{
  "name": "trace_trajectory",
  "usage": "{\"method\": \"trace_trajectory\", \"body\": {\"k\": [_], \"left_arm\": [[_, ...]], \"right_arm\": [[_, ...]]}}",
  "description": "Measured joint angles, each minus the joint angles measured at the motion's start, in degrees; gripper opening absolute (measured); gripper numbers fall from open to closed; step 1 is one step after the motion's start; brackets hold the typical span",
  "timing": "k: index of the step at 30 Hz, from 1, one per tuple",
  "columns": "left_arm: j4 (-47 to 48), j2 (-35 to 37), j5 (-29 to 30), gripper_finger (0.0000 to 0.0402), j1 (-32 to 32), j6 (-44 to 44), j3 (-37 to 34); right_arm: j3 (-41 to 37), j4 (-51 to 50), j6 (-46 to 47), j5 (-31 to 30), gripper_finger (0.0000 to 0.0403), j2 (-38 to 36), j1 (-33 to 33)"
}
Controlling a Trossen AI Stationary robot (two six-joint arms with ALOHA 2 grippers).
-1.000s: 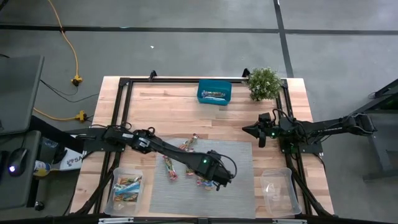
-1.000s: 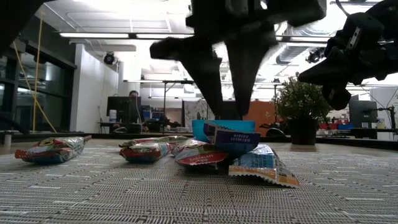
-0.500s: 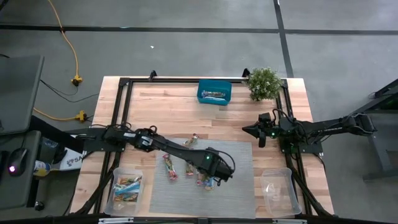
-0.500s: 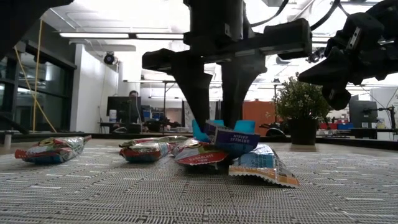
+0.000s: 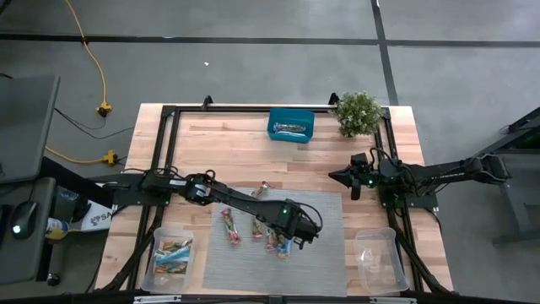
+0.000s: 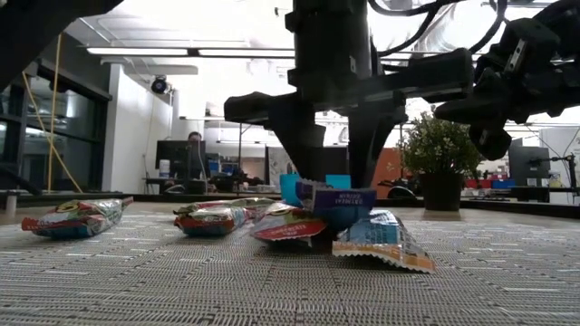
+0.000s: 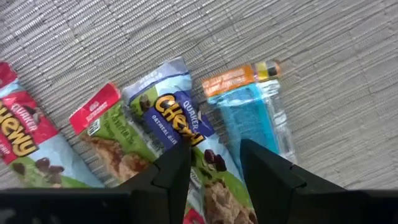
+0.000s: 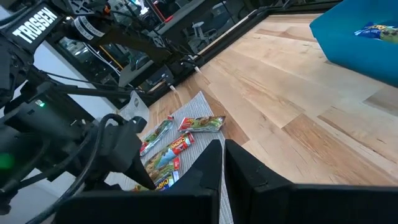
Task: Pick and place Granola Bars by type
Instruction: Put the blue granola bar into the blue bin
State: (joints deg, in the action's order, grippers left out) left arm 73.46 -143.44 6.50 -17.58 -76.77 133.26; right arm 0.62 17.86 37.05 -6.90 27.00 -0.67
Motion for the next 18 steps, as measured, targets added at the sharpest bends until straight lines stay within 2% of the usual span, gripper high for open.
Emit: {"method": "trace_trajectory", "body": {"k": [18], "left_arm": [[1.65, -0.11, 0.67, 0.0136, 0.08, 0.91, -0.05]], "right_arm": [[0.0, -0.03, 0.0, 0.01, 0.0, 0.0, -0.01]]}}
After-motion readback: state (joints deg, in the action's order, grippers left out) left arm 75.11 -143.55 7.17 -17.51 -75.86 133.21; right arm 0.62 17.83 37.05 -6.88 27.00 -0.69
